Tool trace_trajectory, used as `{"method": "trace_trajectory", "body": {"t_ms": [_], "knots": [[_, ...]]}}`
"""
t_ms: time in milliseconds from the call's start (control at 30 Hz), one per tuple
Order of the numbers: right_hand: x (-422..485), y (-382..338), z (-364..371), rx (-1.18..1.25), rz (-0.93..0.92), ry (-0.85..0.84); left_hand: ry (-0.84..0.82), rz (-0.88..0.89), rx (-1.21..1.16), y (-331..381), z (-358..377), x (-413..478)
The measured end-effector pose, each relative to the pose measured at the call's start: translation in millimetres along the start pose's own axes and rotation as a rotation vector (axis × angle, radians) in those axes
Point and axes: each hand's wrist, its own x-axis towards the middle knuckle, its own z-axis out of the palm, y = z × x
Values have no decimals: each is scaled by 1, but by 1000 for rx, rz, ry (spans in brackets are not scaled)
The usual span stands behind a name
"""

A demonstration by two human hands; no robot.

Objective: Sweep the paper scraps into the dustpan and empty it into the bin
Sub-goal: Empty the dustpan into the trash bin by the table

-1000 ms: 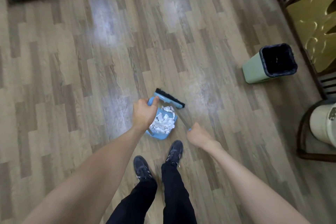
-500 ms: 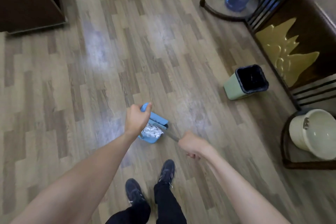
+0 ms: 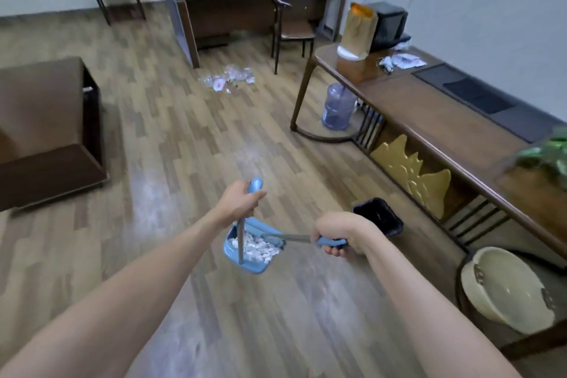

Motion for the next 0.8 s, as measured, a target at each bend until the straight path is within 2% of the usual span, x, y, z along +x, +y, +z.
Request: {"method": "trace_trajectory", "body": {"t_ms": [233, 400, 533, 800], "knots": [[-49, 4, -101, 158, -78, 118, -194, 249, -43, 106, 22, 40], [-54, 18, -150, 310, -78, 207, -130, 386, 162, 154, 57, 92], [-39, 39, -185, 412, -34, 274, -176, 510, 333, 176, 93, 143], [-4, 123, -239, 708, 119, 463, -526, 743, 569, 222, 204, 217]]}}
